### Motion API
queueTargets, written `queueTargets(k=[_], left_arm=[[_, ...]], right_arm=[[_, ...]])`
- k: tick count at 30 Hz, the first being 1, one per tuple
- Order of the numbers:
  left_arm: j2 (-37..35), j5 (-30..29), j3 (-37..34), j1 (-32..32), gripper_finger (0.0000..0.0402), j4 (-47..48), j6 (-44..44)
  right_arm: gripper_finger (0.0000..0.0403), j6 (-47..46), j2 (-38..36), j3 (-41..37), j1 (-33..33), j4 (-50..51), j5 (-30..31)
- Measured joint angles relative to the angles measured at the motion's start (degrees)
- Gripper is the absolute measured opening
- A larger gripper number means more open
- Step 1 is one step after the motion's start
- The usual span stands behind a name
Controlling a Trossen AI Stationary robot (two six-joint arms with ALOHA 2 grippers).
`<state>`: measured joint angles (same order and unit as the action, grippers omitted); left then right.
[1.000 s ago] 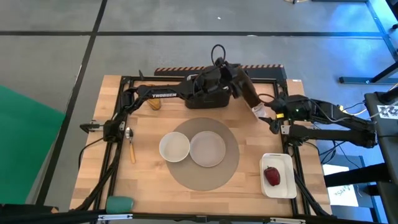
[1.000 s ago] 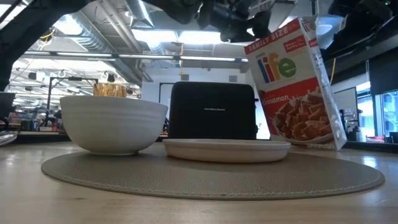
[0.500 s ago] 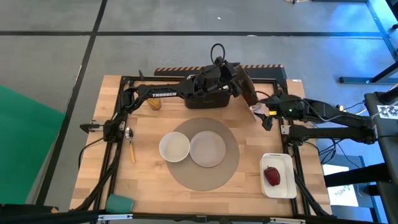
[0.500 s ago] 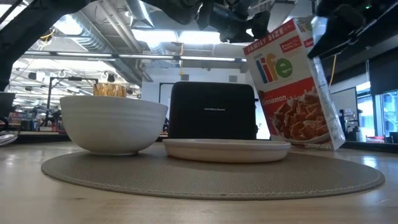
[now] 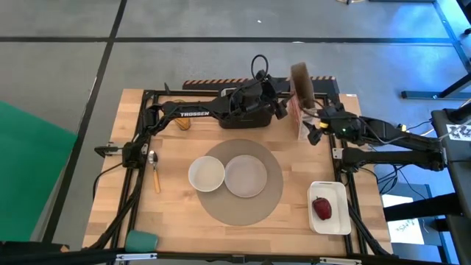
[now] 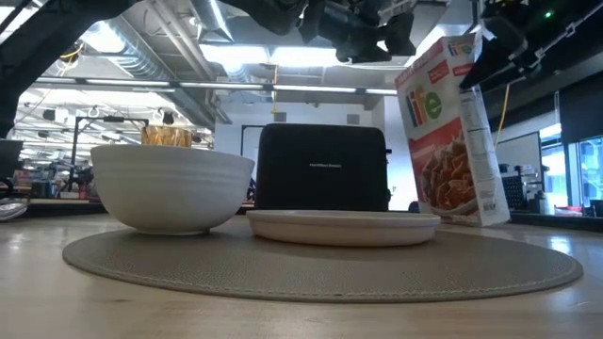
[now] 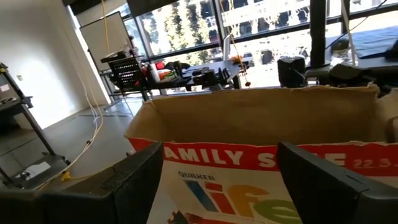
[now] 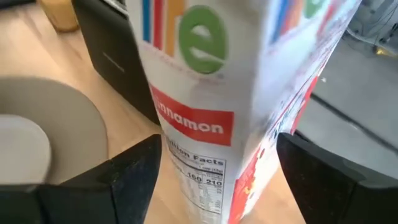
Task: Arrange a breakfast setting
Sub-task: Pour the cereal from the cereal box into the white bowl
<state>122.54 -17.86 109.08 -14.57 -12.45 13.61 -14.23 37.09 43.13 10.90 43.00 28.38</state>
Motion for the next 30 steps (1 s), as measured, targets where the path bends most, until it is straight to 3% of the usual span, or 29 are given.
queueTargets(k=[5,9,18,24,30], left_arm=[[0.0,0.68,0.0,-0.04,0.0309,-0.02,-0.05],[0.22,2.32,0.0,0.18,0.0309,-0.3,-0.27],[2.14,3.9,0.0,2.23,0.0309,0.35,-1.49],[2.06,4.61,0.0,3.37,0.0309,0.52,-1.5],[5.89,7.14,0.02,4.49,0.0309,-0.21,-3.0]], right_arm=[[0.0308,-9.41,-0.09,0.0,0.0,-0.09,-0.51],[0.0308,-11.34,0.39,0.0,0.0,-0.14,-0.41],[0.0308,-15.55,-1.45,-0.02,0.01,1.42,8.26],[0.0308,-15.14,-4.72,0.0,0.0,1.86,7.4],[0.0308,-15.83,-5.65,0.0,-0.04,-1.23,2.65]])
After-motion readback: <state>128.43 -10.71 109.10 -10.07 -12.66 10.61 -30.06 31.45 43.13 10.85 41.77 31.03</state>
